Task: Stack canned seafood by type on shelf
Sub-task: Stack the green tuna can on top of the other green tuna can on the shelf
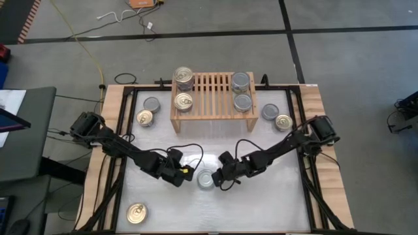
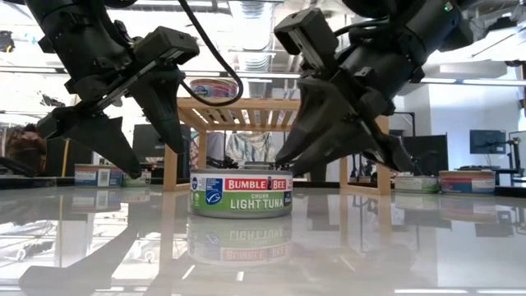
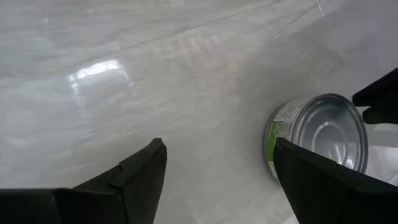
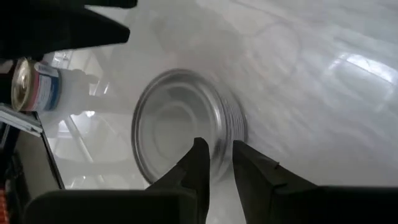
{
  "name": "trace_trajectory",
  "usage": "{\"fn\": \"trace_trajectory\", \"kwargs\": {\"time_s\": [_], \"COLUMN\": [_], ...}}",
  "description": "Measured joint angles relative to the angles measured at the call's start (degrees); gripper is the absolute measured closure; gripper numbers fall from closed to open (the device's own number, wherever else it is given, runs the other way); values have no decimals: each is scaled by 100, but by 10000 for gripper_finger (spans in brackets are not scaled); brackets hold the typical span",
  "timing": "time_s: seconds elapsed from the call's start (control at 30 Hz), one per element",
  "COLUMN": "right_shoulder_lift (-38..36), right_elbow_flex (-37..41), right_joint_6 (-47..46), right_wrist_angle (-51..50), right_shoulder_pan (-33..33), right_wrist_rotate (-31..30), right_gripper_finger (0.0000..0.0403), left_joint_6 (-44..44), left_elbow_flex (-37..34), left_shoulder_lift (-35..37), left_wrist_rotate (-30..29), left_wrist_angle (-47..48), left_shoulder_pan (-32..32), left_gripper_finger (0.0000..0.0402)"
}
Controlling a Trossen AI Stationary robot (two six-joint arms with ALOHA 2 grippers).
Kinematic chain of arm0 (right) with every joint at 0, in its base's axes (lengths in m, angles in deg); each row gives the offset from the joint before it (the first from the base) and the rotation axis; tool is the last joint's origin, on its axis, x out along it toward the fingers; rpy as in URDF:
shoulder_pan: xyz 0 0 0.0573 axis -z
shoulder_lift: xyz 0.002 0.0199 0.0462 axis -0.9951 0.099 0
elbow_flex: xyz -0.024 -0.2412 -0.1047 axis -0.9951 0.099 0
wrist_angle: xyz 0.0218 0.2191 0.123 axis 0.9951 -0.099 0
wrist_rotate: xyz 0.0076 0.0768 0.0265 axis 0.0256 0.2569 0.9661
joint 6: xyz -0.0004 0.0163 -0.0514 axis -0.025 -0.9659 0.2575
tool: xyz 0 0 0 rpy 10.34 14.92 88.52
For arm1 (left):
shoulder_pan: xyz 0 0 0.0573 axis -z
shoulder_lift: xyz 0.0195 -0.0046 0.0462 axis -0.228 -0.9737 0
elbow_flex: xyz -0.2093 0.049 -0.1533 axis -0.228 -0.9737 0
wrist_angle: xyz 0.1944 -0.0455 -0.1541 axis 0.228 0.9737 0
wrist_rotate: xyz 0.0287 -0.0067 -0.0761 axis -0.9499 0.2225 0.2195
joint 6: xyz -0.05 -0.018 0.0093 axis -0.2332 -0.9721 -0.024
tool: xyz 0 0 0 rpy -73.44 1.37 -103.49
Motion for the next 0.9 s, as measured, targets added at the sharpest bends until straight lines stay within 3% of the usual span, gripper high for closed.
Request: {"fn": "trace_trajectory", "kwargs": {"time_s": [0.4,0.6,0.9], "right_shoulder_lift": [116,116,113], "right_elbow_flex": [-7,-9,-11], "right_joint_6": [50,153,212], "right_wrist_angle": [6,8,7], "right_shoulder_pan": [120,122,122], "right_wrist_rotate": [155,195,208], "right_gripper_finger": [309,329,355], "left_joint_6": [-83,-616,-910], "left_elbow_flex": [0,0,0], "left_shoulder_lift": [0,0,-191], "left_wrist_rotate": [2,292,115], "left_wrist_angle": [-53,-108,-824], "left_shoulder_pan": [0,36,267], "left_gripper_finger": [118,118,118]}}
